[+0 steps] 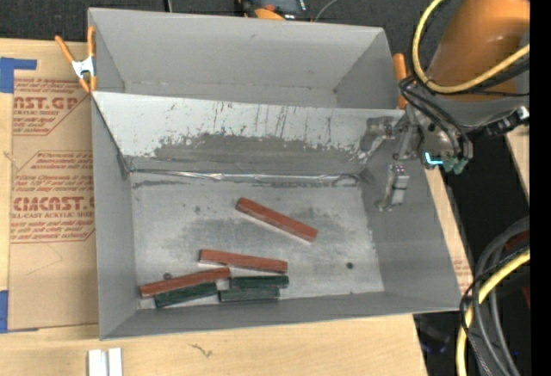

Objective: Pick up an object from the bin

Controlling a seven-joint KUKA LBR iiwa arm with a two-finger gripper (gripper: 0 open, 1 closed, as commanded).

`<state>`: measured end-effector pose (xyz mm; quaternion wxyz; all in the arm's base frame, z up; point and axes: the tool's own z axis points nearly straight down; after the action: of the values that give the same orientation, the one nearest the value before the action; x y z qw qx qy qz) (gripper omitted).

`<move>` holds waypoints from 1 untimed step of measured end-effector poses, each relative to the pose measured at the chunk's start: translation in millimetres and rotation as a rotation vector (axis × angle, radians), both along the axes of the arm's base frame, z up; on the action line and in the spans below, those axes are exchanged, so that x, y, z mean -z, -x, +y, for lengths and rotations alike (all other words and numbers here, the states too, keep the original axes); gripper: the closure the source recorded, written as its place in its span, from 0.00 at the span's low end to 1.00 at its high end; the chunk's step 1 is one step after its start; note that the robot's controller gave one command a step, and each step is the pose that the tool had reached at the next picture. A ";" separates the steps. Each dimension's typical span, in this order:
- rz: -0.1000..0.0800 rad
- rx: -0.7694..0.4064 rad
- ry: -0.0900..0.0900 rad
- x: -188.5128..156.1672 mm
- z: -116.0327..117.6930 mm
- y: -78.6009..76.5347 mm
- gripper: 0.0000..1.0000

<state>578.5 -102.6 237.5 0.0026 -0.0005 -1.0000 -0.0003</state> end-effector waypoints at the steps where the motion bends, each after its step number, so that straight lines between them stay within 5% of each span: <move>1: 0.001 0.078 -0.002 172.4 74.4 5.7 0.00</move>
Offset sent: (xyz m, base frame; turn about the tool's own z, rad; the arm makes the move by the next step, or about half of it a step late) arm -0.0037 0.0710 -0.1675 0.0813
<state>572.8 -28.2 65.1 0.0029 -0.0396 -0.9992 -0.0014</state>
